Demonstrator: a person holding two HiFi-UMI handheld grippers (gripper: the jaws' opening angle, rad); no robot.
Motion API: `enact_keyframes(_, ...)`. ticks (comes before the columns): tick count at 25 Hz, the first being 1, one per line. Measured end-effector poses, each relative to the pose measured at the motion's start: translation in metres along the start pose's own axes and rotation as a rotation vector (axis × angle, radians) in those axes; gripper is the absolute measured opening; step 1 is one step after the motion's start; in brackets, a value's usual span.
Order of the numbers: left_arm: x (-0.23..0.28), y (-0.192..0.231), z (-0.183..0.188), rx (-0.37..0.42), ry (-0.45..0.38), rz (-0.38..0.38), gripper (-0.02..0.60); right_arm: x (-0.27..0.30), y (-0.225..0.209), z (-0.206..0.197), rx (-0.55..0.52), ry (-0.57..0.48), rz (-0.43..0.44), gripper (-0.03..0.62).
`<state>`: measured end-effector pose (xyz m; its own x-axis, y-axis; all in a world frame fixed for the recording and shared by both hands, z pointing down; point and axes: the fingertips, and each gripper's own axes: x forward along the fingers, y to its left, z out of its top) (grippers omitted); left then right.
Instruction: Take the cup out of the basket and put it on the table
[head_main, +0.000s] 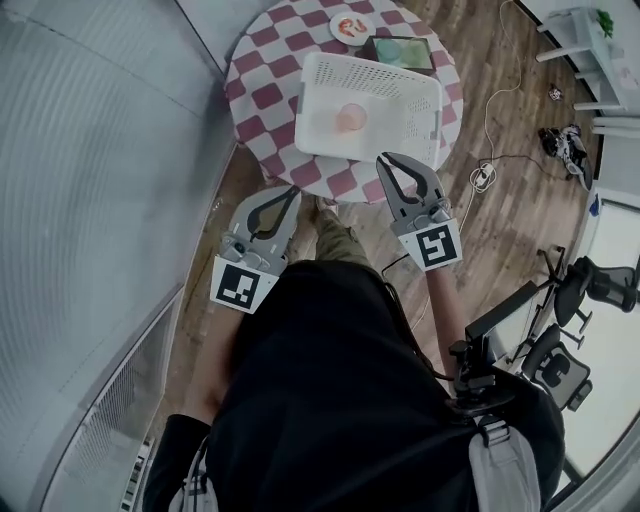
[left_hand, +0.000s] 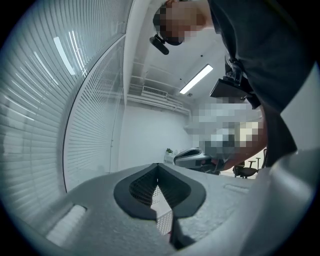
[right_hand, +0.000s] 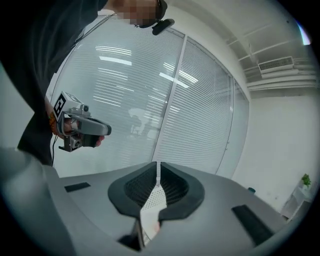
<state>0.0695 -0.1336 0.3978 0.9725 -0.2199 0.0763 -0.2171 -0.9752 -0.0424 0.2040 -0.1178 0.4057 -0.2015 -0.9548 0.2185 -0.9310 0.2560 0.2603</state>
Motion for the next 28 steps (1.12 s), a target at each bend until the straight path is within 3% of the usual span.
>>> enact_keyframes(8,0.009,0.032,0.001,-0.017,0.019,0.139,0.005,0.044,-0.017,-0.025,-0.033,0.085,0.218,0.021)
enact_keyframes(11,0.013,0.037,0.005,-0.023,0.012,0.185,0.005,0.057,-0.021,-0.036,-0.041,0.126,0.282,0.084)
enact_keyframes(15,0.014,0.042,0.003,-0.020,0.025,0.242,0.006,0.074,-0.020,-0.058,-0.077,0.186,0.372,0.096)
enact_keyframes(21,0.009,0.048,-0.001,-0.001,0.050,0.318,0.006,0.096,-0.020,-0.108,-0.155,0.312,0.510,0.138)
enact_keyframes(28,0.003,0.053,-0.004,-0.043,0.053,0.401,0.006,0.111,-0.014,-0.171,-0.258,0.470,0.646,0.150)
